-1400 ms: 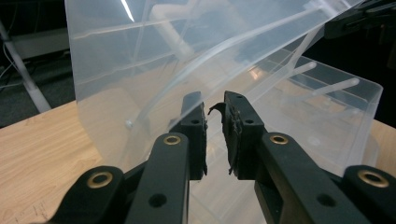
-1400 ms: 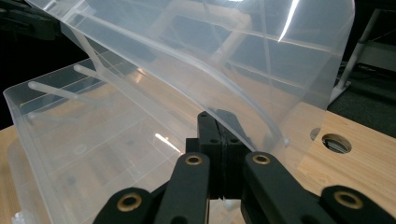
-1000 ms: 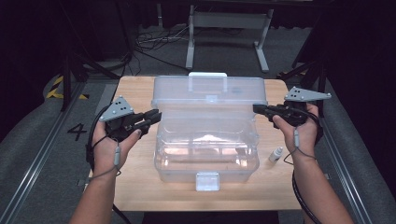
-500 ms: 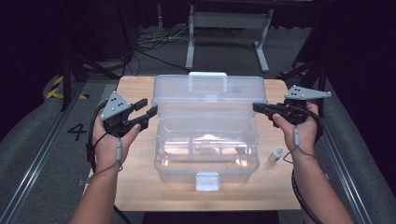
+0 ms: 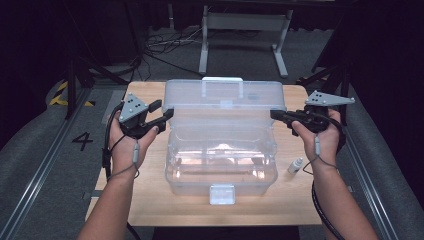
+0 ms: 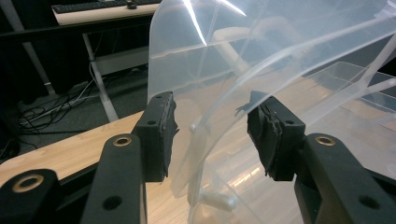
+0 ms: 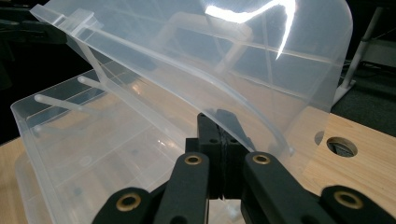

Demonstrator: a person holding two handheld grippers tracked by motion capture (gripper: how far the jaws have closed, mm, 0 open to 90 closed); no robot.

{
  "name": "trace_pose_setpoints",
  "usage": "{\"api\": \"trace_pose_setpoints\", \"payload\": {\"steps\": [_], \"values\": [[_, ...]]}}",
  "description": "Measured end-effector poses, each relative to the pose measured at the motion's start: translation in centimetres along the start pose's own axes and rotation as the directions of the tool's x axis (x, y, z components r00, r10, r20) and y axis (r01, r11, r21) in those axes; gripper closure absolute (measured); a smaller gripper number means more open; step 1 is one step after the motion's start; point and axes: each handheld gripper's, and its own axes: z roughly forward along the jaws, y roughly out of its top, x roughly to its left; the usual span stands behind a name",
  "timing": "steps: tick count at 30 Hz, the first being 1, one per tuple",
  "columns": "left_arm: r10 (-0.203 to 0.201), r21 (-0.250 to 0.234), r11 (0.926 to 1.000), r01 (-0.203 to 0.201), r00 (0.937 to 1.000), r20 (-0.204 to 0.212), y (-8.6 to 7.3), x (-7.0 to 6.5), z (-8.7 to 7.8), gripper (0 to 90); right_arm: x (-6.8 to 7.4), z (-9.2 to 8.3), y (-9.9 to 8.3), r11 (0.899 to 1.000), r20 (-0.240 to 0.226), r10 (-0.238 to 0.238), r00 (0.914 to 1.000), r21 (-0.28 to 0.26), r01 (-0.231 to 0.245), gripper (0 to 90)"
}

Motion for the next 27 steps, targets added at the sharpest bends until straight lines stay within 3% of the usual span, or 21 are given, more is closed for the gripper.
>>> {"api": "trace_pose_setpoints", "payload": {"steps": [10,12,21,27], "values": [[-0.006,-0.012,0.9999,0.005,0.9992,-0.041,0.3,0.0,0.9,54.3,0.1,0.0,0.0,1.000,-0.001,0.006,1.0000,0.004,-0.006,90.0],[0.020,-0.011,0.9997,-0.021,0.9953,-0.095,0.4,-0.3,1.2,57.0,0.1,0.0,0.0,1.000,-0.001,0.010,1.0000,0.003,-0.010,89.8],[0.010,-0.012,0.9999,-0.012,0.9934,-0.115,0.5,-0.7,1.7,60.6,0.2,-0.1,-0.1,1.000,-0.003,0.013,0.9999,-0.002,-0.013,87.9],[0.030,-0.039,0.9986,-0.036,0.9887,-0.147,0.5,-0.9,1.8,60.8,0.3,-0.1,-0.3,1.000,-0.004,0.017,0.9999,-0.005,-0.017,85.2]]}}
